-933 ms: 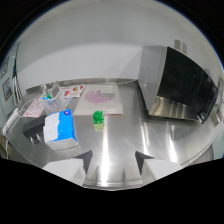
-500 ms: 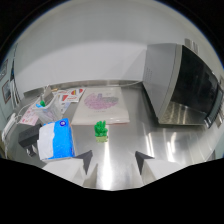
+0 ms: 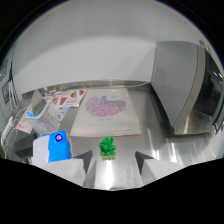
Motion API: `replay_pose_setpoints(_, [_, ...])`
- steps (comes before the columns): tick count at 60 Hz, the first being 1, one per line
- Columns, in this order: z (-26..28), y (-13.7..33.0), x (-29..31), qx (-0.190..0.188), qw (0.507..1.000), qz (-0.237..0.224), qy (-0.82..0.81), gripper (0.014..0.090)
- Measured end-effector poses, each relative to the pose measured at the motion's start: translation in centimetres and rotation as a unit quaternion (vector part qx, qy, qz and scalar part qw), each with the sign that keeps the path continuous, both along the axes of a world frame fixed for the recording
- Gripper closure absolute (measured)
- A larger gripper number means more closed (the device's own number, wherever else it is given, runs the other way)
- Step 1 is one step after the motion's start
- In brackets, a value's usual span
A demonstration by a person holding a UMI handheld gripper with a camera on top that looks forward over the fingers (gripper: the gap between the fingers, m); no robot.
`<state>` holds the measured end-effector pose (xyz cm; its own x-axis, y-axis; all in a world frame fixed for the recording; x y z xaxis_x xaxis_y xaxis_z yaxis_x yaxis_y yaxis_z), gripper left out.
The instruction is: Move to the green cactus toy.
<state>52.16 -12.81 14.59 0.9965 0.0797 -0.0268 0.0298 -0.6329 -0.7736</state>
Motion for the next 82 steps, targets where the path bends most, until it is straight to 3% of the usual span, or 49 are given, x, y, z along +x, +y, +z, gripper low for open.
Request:
replay_pose_setpoints(19, [0.5,-8.0,20.2,-0.008,1.000,0.001,-0.010,0.0203])
replay_pose_setpoints(37, [1.7,-14.6,35.9,-0.012,1.000,0.003,-0.011,0.0207])
replay_pose_setpoints(40, [1.9,-15.4,37.9,-0.012,1.000,0.003,-0.011,0.0206])
replay_pose_setpoints(41, [1.5,-14.2,35.8,-0.011,1.000,0.003,-0.011,0.0207])
replay_pose_setpoints(45, [2.0,-17.0,42.8,-0.013,1.000,0.001,-0.012,0.0209])
replay_pose_setpoints(82, [3.1,-31.3,77.0,-0.022,1.000,-0.002,-0.014,0.0207])
